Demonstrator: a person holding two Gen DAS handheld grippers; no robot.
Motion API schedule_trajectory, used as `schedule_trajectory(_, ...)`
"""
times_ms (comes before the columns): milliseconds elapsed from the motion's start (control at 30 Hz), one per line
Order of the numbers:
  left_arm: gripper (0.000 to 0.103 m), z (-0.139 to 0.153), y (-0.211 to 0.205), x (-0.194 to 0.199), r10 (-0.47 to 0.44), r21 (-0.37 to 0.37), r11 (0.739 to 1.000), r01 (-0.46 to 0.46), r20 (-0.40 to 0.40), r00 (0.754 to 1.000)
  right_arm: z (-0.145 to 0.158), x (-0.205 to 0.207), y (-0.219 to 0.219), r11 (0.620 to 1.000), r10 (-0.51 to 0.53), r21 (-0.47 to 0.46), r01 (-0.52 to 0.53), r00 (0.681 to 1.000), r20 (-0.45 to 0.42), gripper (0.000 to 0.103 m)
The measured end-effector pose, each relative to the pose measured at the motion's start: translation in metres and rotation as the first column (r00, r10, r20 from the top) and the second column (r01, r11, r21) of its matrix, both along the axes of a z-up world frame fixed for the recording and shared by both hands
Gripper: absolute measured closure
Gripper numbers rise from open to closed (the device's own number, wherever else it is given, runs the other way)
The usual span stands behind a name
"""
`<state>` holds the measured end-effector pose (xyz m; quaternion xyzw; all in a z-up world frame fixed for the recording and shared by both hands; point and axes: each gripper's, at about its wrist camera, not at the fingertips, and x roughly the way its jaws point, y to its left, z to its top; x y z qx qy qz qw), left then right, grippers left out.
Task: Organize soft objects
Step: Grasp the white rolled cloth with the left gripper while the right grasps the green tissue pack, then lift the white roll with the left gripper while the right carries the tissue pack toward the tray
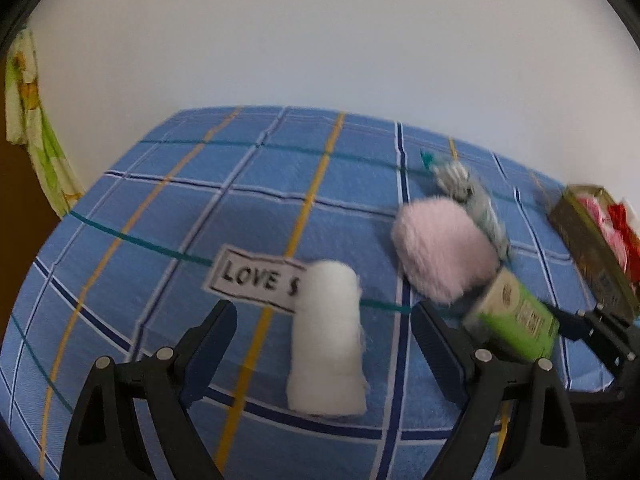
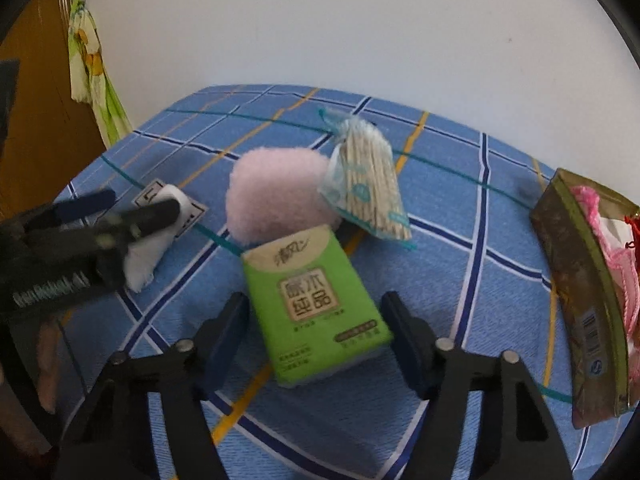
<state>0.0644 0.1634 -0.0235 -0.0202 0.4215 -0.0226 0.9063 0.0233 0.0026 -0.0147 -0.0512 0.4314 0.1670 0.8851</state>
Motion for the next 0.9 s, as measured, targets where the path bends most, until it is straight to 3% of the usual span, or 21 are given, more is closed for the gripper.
schedule_trajectory(67,0.013,-0.004,-0.004,0.000,-0.001,0.028,1.000,0.001,-0.020,1.000,0.001,-0.003,-0.003,1.000,-0.003,0.006,0.003,1.000,0.001,0.043)
schedule_trajectory(100,0.019,-0.006,-0.005,0.001,-0.001,0.036,0.999,0.002,-0.027,1.000,0.001,-0.004,-0.006,1.000,-0.004,0.013,0.004,1.000,0.001,0.044)
schedule_trajectory(133,0.037,-0.008,-0.006,0.001,-0.004,0.040,0.999,0.006,-0.035,0.999,0.002,-0.005,-0.009,1.000,-0.005,0.022,0.005,1.000,-0.001,0.044)
schedule_trajectory(167,0.040,-0.009,-0.008,0.000,-0.004,0.050,0.999,0.006,-0.031,1.000,0.002,-0.006,-0.011,0.999,-0.007,0.035,0.007,1.000,-0.002,0.044)
schedule_trajectory(233,0.070,-0.007,-0.009,-0.004,-0.023,0.039,0.999,0.024,-0.019,1.000,0.003,-0.009,-0.019,0.998,-0.011,0.069,0.011,1.000,-0.004,0.045)
schedule_trajectory(400,0.070,-0.003,-0.011,-0.008,-0.021,0.045,0.999,0.020,0.015,1.000,0.015,-0.018,-0.041,0.989,-0.032,0.148,0.028,0.999,0.027,0.045)
schedule_trajectory(667,0.070,0.029,-0.009,-0.031,0.049,-0.029,0.999,-0.043,0.232,0.971,0.049,-0.030,-0.081,0.966,-0.074,0.255,0.032,0.985,0.158,0.045)
schedule_trajectory(800,0.070,0.034,-0.015,-0.033,0.063,-0.045,0.998,-0.053,0.262,0.963,0.056,-0.032,-0.096,0.947,-0.108,0.319,0.042,0.975,0.193,0.045)
schedule_trajectory(900,0.069,0.033,-0.019,-0.030,0.067,-0.032,0.998,-0.061,0.265,0.962,0.060,-0.034,-0.099,0.952,-0.123,0.302,0.052,0.967,0.224,0.045)
